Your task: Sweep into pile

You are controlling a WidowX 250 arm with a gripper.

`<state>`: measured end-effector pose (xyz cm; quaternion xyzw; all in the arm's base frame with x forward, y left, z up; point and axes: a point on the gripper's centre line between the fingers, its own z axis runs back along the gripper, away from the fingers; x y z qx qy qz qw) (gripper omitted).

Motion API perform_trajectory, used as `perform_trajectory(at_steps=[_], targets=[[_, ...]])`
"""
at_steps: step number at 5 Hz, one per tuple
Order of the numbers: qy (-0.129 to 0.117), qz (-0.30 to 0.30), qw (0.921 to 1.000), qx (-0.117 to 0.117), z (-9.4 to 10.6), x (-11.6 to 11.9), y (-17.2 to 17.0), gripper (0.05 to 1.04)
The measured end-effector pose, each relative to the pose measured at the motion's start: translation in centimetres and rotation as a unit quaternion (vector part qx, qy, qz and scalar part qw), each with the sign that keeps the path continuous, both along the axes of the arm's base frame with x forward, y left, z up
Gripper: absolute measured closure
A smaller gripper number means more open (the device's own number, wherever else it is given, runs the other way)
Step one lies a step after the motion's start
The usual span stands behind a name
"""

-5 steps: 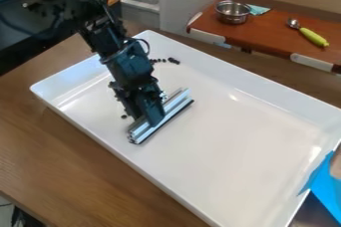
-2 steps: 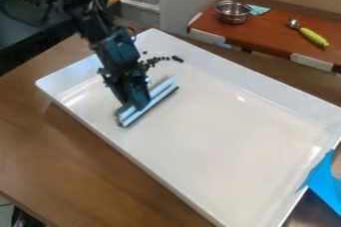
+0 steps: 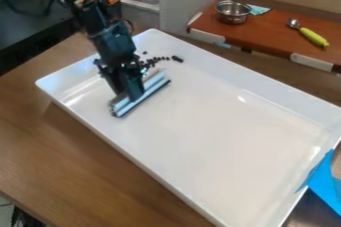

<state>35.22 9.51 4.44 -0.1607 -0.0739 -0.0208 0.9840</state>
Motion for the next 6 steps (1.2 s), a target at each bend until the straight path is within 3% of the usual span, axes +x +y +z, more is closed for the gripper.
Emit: perform_trajectory(at_steps=[2, 3, 4, 5, 6], targets=[[0.005, 0.019, 0.9998, -0.001, 0.1, 1.2, 0.9, 0.711], [0.018, 0.026, 0.9993, -0.020, 0.4, 0.6, 0.2, 0.711], [0.027, 0.033, 0.9980, -0.048, 2.6, -0.1, -1.3, 0.711], [0.017, 0.033, 0.9974, -0.061, 5.7, -0.7, -3.8, 0.711], [0.009, 0.022, 0.9985, -0.049, 6.7, -1.9, -7.4, 0.711]])
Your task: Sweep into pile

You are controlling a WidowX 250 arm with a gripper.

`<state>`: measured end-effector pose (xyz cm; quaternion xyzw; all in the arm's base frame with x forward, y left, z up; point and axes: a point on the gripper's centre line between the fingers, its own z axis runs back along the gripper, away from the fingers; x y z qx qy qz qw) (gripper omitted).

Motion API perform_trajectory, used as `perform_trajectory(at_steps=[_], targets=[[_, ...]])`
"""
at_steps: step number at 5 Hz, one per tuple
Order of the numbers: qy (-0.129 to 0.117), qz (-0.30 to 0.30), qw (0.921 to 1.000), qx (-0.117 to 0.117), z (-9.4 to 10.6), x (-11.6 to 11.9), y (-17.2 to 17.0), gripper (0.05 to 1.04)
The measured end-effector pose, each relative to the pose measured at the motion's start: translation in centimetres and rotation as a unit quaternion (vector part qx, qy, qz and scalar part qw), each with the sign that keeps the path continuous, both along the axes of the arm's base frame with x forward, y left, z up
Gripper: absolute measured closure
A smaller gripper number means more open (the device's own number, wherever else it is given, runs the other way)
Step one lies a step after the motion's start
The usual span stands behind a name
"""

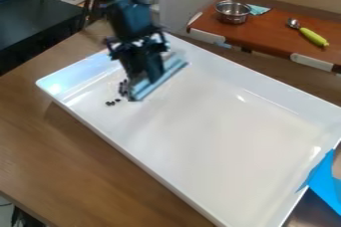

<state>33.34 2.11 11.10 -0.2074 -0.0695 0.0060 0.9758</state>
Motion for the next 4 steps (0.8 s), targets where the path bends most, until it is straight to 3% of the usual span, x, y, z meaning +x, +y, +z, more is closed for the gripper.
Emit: perform_trajectory(at_steps=[2, 3, 4], targets=[[-0.026, -0.010, 0.9984, 0.048, -1.3, -1.6, -8.1, 0.711], [-0.053, 0.002, 0.9965, 0.065, -1.6, -0.9, -10.8, 0.711], [-0.046, 0.015, 0.9954, 0.083, -3.7, -0.7, -13.2, 0.711]])
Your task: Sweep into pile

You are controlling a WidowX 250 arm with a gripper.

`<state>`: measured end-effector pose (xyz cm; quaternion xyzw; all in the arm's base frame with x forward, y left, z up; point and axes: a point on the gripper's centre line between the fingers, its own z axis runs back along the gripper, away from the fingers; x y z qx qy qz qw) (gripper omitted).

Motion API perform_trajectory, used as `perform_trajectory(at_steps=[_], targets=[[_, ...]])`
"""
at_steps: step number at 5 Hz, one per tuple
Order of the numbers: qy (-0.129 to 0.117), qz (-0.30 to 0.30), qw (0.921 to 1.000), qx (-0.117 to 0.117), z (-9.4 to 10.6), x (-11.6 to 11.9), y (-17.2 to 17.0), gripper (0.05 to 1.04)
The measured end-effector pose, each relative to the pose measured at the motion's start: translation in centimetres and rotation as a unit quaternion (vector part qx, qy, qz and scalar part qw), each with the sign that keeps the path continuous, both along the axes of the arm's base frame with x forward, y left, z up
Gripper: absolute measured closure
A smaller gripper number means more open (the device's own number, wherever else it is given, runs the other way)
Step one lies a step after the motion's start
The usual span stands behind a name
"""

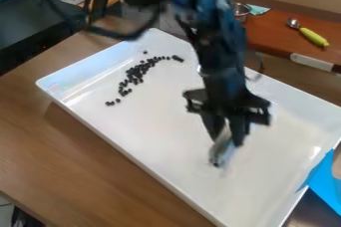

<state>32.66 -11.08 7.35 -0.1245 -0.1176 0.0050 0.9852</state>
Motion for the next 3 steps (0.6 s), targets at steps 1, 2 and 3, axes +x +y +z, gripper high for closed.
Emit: perform_trajectory(at_steps=[1, 2, 3], targets=[[-0.010, 0.003, 0.9998, 0.016, -1.1, 1.1, -1.6, 0.711], [-0.007, 0.002, 0.9995, 0.031, -2.2, 1.6, -1.7, 0.711], [-0.011, 0.003, 0.9991, 0.040, -2.4, 1.9, -1.8, 0.711]])
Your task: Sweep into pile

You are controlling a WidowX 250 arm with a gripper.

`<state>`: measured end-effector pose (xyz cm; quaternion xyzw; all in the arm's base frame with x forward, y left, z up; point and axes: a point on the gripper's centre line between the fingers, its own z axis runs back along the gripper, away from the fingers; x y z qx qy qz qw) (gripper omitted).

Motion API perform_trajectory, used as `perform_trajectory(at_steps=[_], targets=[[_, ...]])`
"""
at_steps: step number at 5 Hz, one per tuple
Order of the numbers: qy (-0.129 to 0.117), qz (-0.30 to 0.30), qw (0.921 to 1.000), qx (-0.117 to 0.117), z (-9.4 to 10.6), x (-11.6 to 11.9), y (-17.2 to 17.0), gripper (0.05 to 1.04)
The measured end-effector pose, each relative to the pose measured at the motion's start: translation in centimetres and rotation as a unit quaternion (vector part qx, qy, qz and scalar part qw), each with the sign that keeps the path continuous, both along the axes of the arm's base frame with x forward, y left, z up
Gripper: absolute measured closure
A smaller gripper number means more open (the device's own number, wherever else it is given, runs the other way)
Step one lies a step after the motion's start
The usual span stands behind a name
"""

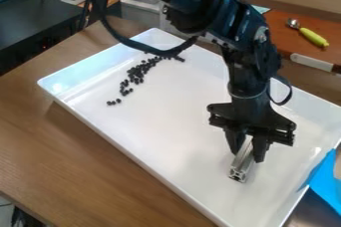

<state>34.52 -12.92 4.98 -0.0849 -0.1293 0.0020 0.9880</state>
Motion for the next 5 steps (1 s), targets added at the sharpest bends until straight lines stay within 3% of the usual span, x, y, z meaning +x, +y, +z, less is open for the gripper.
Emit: perform_trajectory(at_steps=[1, 3, 5], targets=[[0.003, 0.008, 0.9999, 0.007, -0.2, 0.5, -0.4, 0.711], [0.031, 0.046, 0.9985, -0.002, -0.5, 1.0, -0.8, 0.711], [0.040, 0.082, 0.9958, -0.008, -0.8, -0.1, 0.2, 0.711]])
